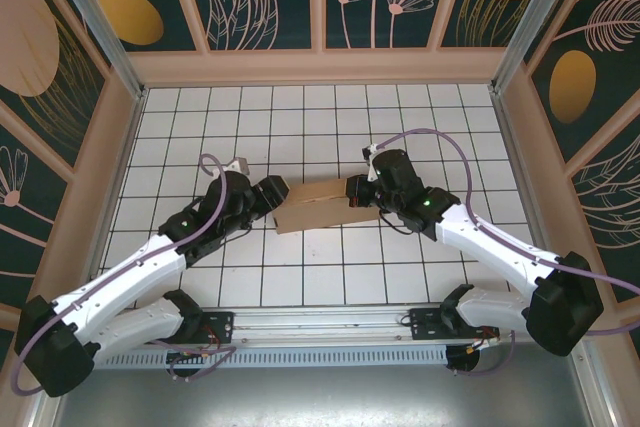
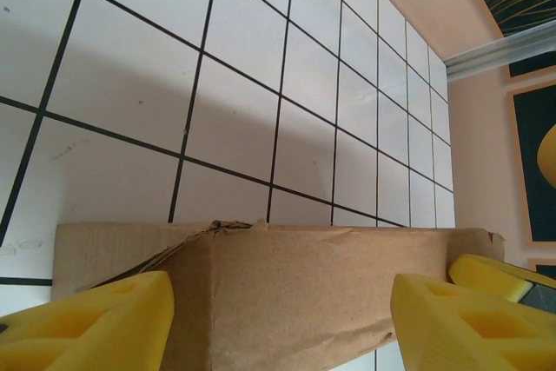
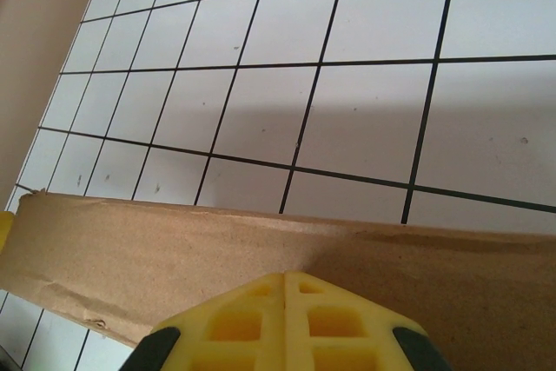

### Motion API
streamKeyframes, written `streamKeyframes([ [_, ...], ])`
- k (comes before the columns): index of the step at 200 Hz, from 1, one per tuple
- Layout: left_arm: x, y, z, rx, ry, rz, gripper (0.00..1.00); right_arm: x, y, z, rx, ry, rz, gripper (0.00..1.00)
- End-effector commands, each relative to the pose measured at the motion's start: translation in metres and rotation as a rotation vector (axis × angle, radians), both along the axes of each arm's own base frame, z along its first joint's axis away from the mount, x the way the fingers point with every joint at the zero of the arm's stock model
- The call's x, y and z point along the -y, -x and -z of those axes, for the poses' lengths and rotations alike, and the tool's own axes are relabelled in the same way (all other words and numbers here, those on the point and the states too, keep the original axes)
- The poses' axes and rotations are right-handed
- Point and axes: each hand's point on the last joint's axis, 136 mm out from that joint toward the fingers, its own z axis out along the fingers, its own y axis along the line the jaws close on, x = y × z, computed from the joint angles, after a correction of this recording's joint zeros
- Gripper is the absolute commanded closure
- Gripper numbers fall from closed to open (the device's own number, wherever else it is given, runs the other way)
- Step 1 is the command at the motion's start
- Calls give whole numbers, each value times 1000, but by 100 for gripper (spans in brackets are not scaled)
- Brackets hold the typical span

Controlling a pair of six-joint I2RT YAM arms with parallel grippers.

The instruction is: Fold the paper box

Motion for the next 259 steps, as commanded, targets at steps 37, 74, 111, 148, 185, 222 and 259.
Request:
streamKeyframes([
  [37,17,0,23,-41,18,63,34,0,25,39,-138,72,-36,96],
  [74,-2,2,22,-25,-45,19,34,8,12,10,-66,81,6,95],
  [111,-4,3,10,6,-51,25,34,13,3,-24,-12,64,34,89],
  [148,0,-4,-13,61,-73,48,32,12,-3,-41,15,55,37,86],
  [185,-3,-10,-38,105,-128,53,32,30,-11,-60,53,66,77,84],
  [222,-17,-8,-49,125,-214,40,32,73,-17,-74,92,87,145,75],
  [259,-14,-9,-27,61,-219,36,26,113,-30,-60,60,95,220,62],
])
